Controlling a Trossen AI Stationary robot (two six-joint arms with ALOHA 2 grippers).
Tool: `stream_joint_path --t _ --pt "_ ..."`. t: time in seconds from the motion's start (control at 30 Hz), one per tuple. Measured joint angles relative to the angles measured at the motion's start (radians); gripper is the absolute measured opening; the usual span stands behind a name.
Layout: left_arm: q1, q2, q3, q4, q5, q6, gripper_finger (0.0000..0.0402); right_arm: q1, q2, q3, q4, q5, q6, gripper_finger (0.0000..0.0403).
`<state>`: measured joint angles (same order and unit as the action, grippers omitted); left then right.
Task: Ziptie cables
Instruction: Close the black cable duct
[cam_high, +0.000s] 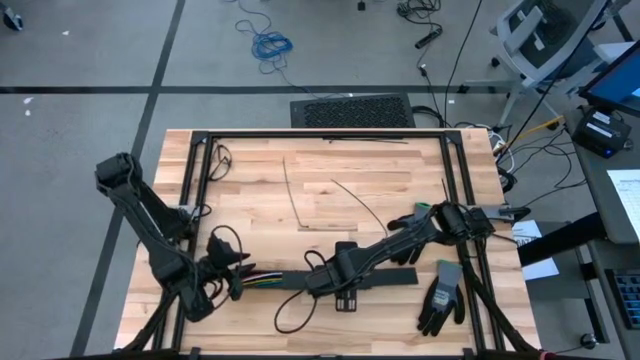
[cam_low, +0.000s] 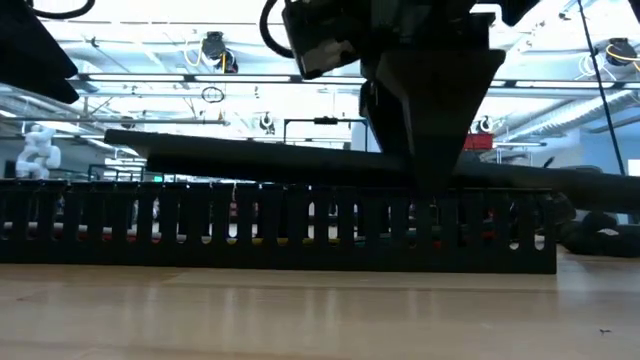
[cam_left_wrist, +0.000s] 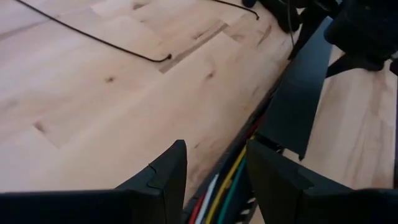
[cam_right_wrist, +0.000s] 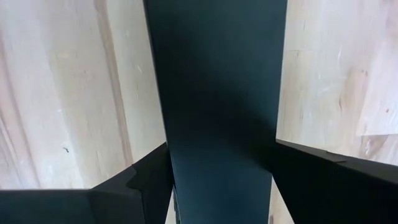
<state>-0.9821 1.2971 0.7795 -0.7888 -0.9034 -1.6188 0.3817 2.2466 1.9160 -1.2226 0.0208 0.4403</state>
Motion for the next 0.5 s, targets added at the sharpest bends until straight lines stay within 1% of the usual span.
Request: stream_joint_path --t 0.37,0.5 --pt "0.009 0.012 0.000 0.023 -0.008 0.001 0.0160 -0.010 0.009 0.002 0.030 -0.004 -0.013 0.0223" --pt "0.040 0.020 0.000 0.094 -0.010 0.027 0.0160 -0.011 0.009 0.002 0.038 0.001 -0.025 0.0223"
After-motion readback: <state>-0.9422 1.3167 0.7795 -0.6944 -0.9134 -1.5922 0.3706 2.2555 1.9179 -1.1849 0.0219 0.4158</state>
